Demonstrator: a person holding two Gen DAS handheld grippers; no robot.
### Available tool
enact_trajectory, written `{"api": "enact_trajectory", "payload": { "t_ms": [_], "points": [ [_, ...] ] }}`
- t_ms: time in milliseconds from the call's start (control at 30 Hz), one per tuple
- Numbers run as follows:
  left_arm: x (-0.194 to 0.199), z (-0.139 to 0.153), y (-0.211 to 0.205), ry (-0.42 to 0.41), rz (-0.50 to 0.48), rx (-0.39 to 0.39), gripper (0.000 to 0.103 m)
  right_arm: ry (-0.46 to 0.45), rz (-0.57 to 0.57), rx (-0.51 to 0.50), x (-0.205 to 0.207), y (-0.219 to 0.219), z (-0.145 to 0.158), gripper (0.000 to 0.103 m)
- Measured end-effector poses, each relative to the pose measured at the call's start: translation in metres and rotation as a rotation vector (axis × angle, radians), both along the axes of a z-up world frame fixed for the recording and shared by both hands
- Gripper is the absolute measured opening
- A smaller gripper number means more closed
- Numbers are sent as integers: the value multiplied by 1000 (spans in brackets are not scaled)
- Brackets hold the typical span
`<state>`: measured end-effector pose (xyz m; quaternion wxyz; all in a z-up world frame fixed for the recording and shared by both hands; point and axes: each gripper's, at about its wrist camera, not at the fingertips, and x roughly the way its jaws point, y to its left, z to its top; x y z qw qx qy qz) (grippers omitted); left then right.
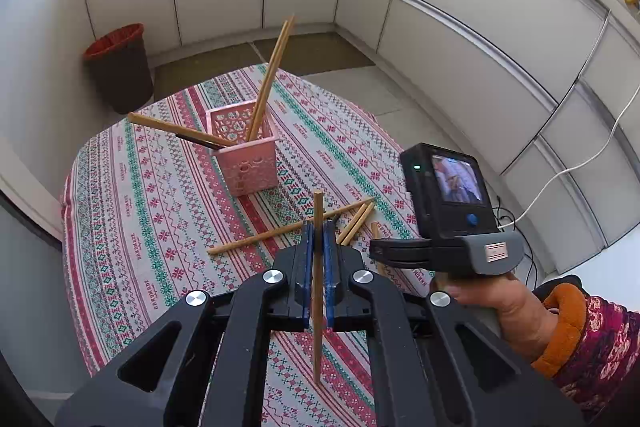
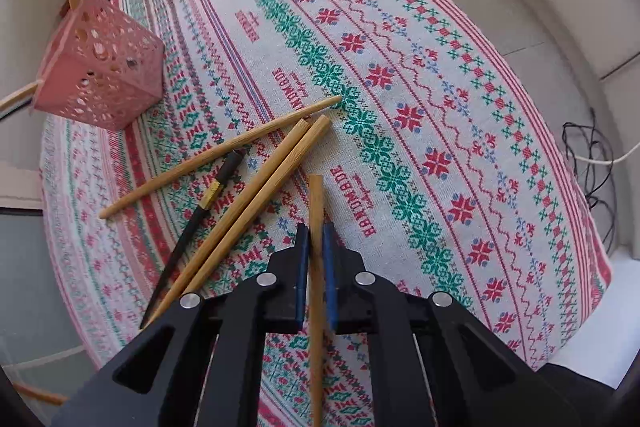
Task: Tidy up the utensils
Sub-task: 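Lift the chopstick with the left tool while the right tool grasps another chopstick, then lower both chopsticks into the pink basket and open both tools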
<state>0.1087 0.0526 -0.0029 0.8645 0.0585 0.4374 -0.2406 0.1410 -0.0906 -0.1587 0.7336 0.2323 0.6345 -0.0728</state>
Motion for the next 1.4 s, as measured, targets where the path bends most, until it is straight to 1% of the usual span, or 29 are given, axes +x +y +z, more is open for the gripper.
{"api": "enact_trajectory", "payload": {
  "t_ms": [100, 233, 300, 433, 600, 700, 833, 933, 1000, 1067, 1200, 1267, 1333, 1367, 1400],
  "points": [
    [-3, 10, 3, -25, 5, -17, 4, -104, 8, -17, -15, -15, 32, 8],
    [-13, 28, 6, -64, 17, -41, 4, -300, 26, -91, -44, -24, 92, 7],
    [-14, 36, 8, -85, 27, -59, 4, -384, 20, -96, -50, -35, 117, 7],
    [-15, 53, 11, -129, 56, -96, 4, -480, 0, -78, -57, -55, 157, 7],
    [-5, 80, 12, -194, 115, -145, 4, -629, -8, -80, -58, -65, 218, 7],
    [8, 102, 14, -233, 157, -168, 4, -708, -10, -60, -48, -65, 255, 7],
    [26, 130, 15, -293, 198, -164, 4, -794, 1, -59, -29, -57, 288, 7],
    [42, 145, 17, -329, 232, -174, 4, -817, 25, -46, -11, -49, 300, 8],
    [54, 150, 19, -340, 252, -180, 4, -823, 42, -40, 2, -41, 303, 8],
    [69, 150, 18, -346, 275, -165, 4, -824, 61, -36, 16, -34, 305, 8],
    [98, 133, 18, -344, 314, -133, 5, -817, 92, -39, 38, -22, 300, 8],
    [113, 116, 21, -301, 336, -140, 6, -804, 105, -39, 50, -15, 293, 8],
    [120, 101, 30, -265, 357, -168, 17, -786, 119, -36, 60, -10, 284, 8],
    [120, 96, 35, -254, 370, -186, 26, -780, 123, -39, 62, -7, 278, 8],
    [119, 92, 41, -251, 389, -202, 27, -777, 128, -43, 65, -4, 274, 8]
  ]
}}
